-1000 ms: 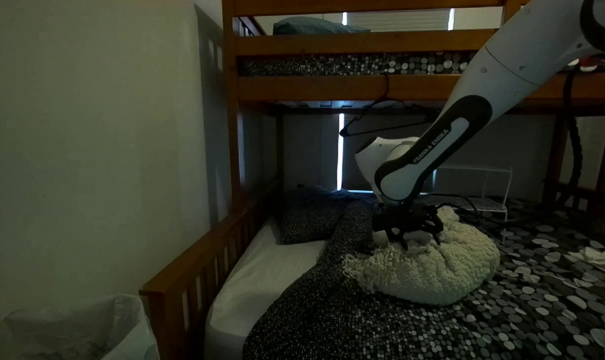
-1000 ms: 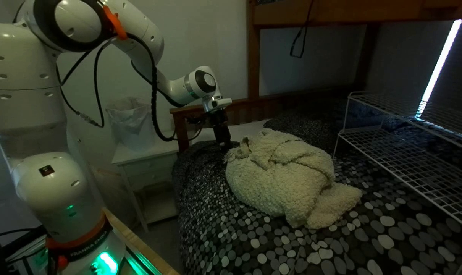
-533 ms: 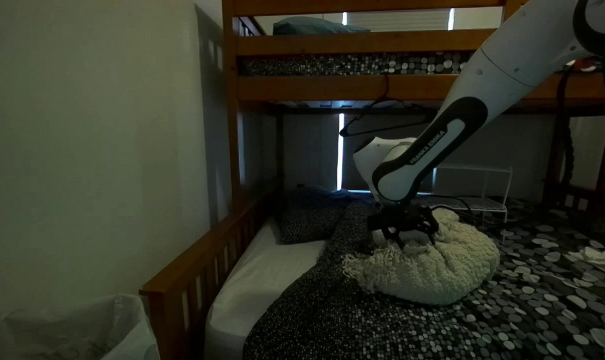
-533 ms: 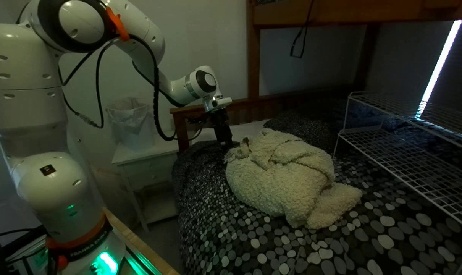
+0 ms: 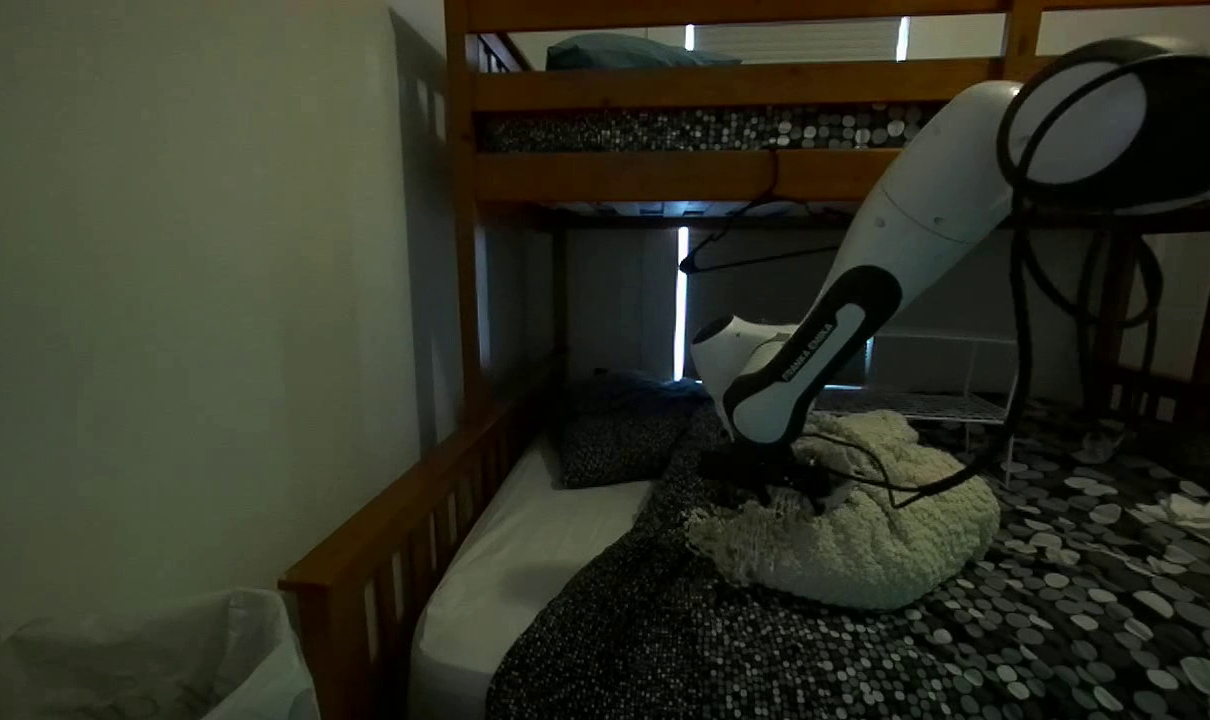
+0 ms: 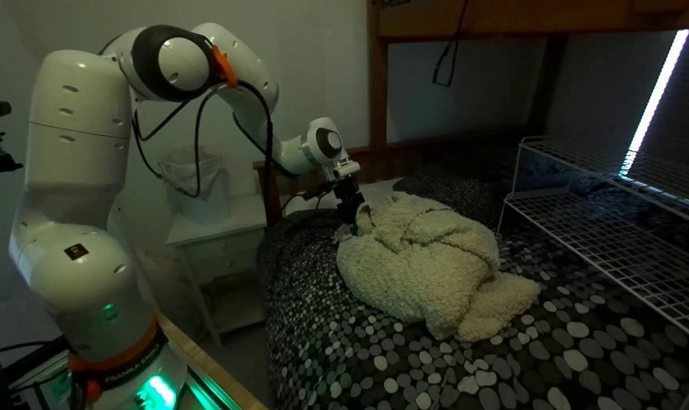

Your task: Move the white fleece to the left

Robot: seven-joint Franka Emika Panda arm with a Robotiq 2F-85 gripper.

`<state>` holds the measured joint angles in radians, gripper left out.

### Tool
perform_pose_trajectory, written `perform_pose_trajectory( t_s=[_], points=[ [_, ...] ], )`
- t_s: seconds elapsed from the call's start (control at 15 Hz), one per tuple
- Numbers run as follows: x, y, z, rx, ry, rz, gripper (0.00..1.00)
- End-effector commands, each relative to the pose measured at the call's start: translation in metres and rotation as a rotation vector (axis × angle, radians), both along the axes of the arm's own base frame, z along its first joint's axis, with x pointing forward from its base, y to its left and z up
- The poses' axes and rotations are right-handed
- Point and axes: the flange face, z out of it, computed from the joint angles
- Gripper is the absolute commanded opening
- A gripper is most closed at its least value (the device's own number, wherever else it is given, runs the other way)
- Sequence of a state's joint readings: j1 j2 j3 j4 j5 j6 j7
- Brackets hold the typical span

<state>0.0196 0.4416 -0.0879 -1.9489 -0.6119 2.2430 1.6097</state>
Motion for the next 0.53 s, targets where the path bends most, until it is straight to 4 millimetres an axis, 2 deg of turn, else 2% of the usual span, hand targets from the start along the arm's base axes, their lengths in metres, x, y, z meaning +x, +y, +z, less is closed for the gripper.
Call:
perform_pose_trajectory(
  t_s=[0.0, 0.2, 0.47],
  points=[
    [0.029, -0.007, -0.032, -0.015, -0.039, -0.018, 1.00],
    [0.033, -0.011, -0.058, -0.032, 0.050, -0.038, 1.00],
    [0.023, -0.021, -0.084, -0.083, 0.250, -0.135, 1.00]
  ],
)
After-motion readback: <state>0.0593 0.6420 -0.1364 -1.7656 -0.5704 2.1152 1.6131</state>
